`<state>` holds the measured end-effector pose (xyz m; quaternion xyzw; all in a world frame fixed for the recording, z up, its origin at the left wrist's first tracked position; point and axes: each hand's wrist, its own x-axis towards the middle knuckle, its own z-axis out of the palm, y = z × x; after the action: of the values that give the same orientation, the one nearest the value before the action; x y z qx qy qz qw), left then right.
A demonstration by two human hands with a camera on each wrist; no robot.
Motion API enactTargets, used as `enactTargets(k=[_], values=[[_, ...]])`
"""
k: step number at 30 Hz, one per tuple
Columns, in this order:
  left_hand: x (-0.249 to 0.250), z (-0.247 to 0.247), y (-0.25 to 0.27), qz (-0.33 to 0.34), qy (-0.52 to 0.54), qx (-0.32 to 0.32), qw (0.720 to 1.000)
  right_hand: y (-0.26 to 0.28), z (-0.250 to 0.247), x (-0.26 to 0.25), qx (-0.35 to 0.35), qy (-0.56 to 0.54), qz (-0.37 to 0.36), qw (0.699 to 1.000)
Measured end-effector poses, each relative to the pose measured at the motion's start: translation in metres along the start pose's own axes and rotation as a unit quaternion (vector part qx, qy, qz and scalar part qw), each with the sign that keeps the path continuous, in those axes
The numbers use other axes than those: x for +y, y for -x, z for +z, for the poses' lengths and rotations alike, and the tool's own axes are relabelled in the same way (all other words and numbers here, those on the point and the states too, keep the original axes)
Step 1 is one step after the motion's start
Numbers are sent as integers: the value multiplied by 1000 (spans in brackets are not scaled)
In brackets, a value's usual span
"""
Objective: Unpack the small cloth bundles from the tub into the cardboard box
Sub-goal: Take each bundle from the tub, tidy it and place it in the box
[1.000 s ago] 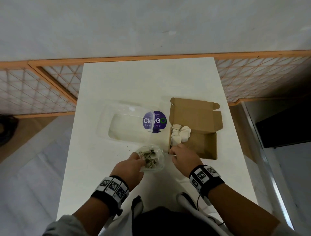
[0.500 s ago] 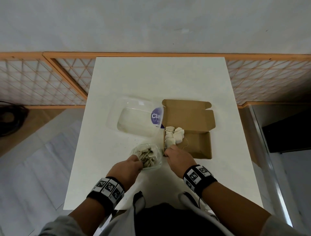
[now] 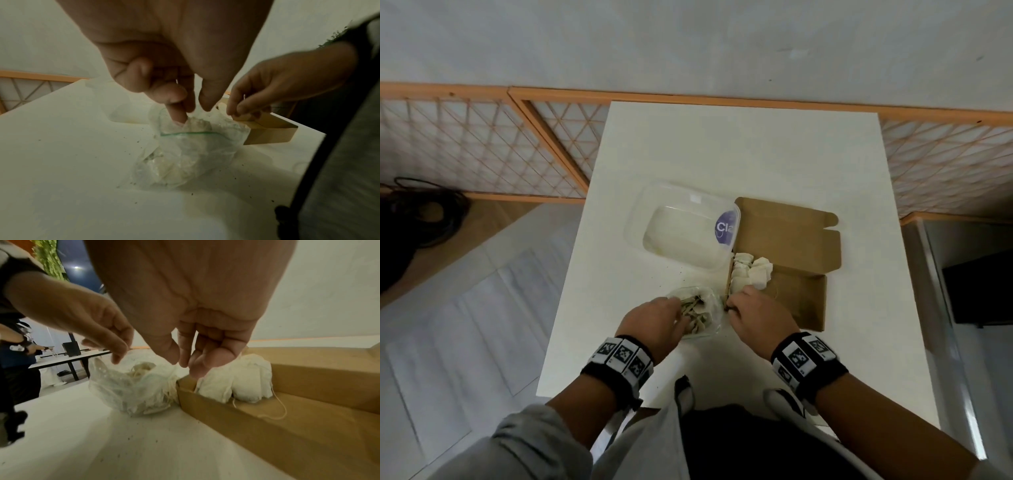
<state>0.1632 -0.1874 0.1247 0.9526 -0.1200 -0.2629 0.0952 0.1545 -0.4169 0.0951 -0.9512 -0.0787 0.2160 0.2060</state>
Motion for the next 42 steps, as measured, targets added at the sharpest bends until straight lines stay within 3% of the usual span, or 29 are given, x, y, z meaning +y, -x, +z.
enactTargets(k=[4, 9, 14, 17, 20, 25, 31, 36, 42], values=[[12, 5, -18, -33, -12, -11, 999, 4, -11, -10, 46, -13, -30, 998], [16, 12, -27, -21, -15, -18, 999, 12, -20, -19, 67, -11, -47, 997], [5, -3, -18, -56, 159, -9, 986, 15, -34, -23, 65, -45, -61, 995], [0, -25, 1, -40, 233, 13, 972, 15, -45, -28, 58, -79, -65, 993], [3, -51, 19, -14, 321, 38, 946, 16, -56, -39, 42, -126, -71, 989], [19, -93, 41, 29, 519, 48, 853, 21, -80, -64, -4, -229, -110, 967], [40, -134, 56, 43, 618, 53, 783, 28, -94, -79, -45, -282, -142, 948], [50, -157, 57, 72, 630, 100, 767, 35, -93, -73, -13, -323, -132, 937], [45, -169, 40, 66, 614, 170, 768, 47, -105, -69, 15, -430, -89, 898]])
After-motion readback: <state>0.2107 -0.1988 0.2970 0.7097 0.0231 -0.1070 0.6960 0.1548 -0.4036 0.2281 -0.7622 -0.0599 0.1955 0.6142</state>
